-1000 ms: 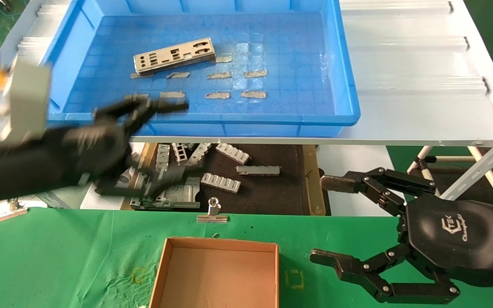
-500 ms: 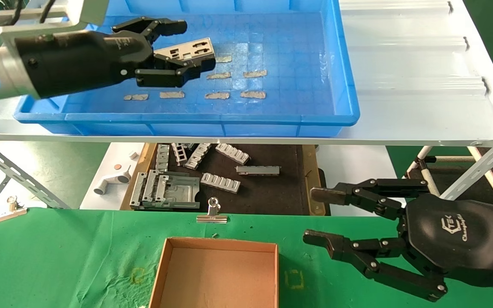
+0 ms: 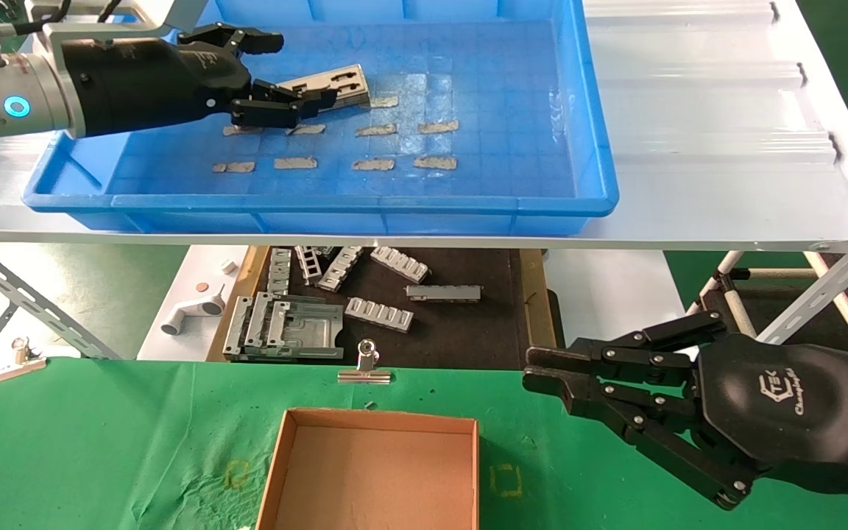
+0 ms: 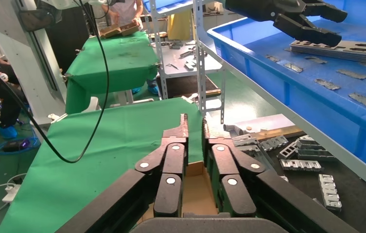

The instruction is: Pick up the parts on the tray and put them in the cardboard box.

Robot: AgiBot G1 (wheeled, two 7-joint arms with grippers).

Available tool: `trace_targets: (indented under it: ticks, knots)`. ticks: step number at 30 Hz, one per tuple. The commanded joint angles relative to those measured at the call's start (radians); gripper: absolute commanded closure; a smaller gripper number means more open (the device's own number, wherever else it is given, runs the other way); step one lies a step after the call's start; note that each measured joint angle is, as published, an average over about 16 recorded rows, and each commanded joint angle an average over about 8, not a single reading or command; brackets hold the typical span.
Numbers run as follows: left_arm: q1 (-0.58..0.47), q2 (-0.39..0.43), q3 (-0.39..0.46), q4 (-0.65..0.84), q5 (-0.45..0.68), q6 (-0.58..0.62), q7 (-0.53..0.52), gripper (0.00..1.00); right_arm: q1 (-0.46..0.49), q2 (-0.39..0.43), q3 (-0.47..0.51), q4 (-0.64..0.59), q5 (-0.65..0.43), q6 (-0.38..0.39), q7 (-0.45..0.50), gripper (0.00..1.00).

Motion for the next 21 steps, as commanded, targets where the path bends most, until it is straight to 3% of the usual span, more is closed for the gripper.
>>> trace_targets:
  ticks: [1, 5, 7, 15, 21]
  knots:
    - [-0.014, 0.007, 0.006, 0.027, 0.009, 0.003, 0.017, 0.00, 0.000, 0.000, 0.000, 0.000, 0.000, 0.000, 0.000, 1.00]
    - [-0.030, 0.011, 0.008, 0.064, 0.012, 0.017, 0.040, 0.04, 0.000, 0.000, 0.000, 0.000, 0.000, 0.000, 0.000, 1.00]
    - [-0.035, 0.010, 0.009, 0.079, 0.014, 0.024, 0.050, 0.12, 0.000, 0.000, 0.000, 0.000, 0.000, 0.000, 0.000, 1.00]
    - [-0.044, 0.009, 0.013, 0.125, 0.019, 0.028, 0.084, 0.67, 0.000, 0.000, 0.000, 0.000, 0.000, 0.000, 0.000, 1.00]
    - [-0.047, 0.014, 0.012, 0.141, 0.019, 0.026, 0.106, 0.95, 0.000, 0.000, 0.000, 0.000, 0.000, 0.000, 0.000, 1.00]
